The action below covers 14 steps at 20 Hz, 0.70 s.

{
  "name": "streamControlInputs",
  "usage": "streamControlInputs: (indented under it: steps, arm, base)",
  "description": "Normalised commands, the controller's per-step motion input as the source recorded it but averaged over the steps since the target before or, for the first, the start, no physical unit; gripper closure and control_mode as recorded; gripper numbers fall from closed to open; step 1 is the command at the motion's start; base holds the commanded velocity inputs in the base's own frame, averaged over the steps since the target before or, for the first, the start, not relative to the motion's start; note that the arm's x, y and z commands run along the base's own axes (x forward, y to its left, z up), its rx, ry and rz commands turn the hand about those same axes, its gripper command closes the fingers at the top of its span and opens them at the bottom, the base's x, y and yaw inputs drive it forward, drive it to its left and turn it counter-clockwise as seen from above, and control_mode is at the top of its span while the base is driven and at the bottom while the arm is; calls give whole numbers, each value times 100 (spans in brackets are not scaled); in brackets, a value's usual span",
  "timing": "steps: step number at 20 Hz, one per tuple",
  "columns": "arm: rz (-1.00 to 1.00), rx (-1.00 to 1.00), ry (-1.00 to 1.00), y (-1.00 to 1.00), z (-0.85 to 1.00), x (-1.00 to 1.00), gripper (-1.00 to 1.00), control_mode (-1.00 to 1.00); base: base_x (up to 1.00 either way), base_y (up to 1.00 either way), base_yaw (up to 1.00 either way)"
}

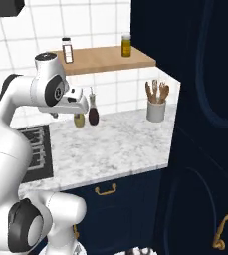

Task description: Take a straw from the drawer in front and place it inside the glass cup on the dining counter.

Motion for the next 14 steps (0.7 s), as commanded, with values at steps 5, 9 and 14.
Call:
streamControlInputs:
  steps: [5,9,14]
  arm:
    - [0,0,0,0,0,0,-100,100]
    - [0,0,0,0,0,0,-100,100]
    - [0,0,0,0,0,0,-100,100]
  base:
    - [1,75,-57]
    - [0,71,-56]
    - [-1,80,-54]
